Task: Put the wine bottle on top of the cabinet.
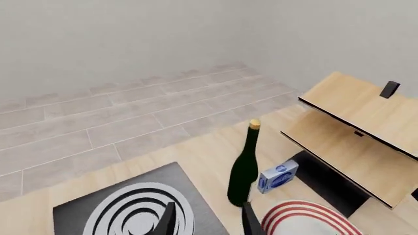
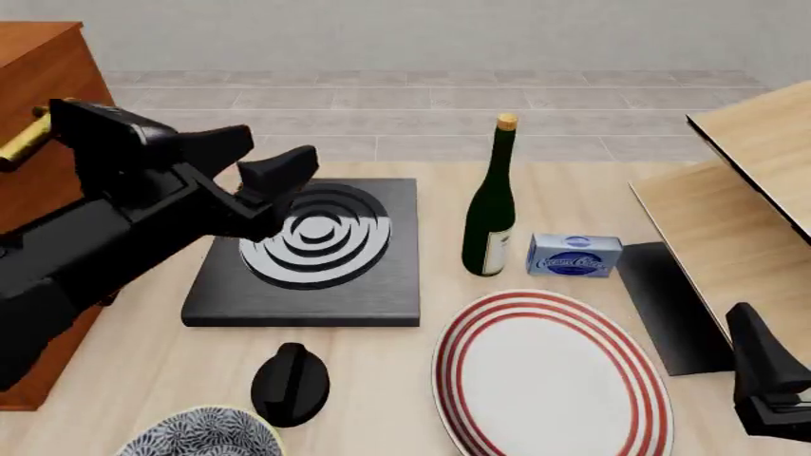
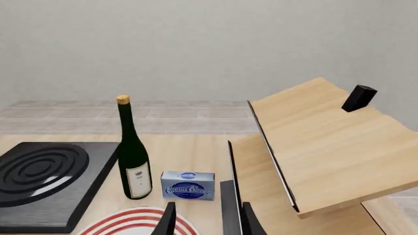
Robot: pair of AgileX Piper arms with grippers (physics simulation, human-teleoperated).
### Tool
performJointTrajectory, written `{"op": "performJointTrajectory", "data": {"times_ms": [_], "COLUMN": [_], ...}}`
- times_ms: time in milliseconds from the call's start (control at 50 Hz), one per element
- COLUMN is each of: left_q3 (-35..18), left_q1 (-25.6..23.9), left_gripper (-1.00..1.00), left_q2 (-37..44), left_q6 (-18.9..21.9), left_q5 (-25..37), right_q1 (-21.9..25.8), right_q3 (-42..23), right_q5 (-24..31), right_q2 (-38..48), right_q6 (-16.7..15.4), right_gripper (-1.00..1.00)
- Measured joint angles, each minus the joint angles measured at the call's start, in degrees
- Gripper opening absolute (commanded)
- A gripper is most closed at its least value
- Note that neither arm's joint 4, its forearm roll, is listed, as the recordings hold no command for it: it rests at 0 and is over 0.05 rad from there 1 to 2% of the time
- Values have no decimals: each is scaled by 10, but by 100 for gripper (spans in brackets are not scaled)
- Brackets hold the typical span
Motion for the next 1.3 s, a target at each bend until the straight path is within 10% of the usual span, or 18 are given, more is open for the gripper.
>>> {"op": "performJointTrajectory", "data": {"times_ms": [580, 1300], "left_q3": [-120, -337], "left_q1": [-51, -93], "left_gripper": [100, 100], "left_q2": [184, 357], "left_q6": [14, 34], "left_q5": [-47, 51], "right_q1": [0, 0], "right_q3": [0, 0], "right_q5": [0, 0], "right_q2": [0, 0], "right_q6": [0, 0], "right_gripper": [100, 100]}}
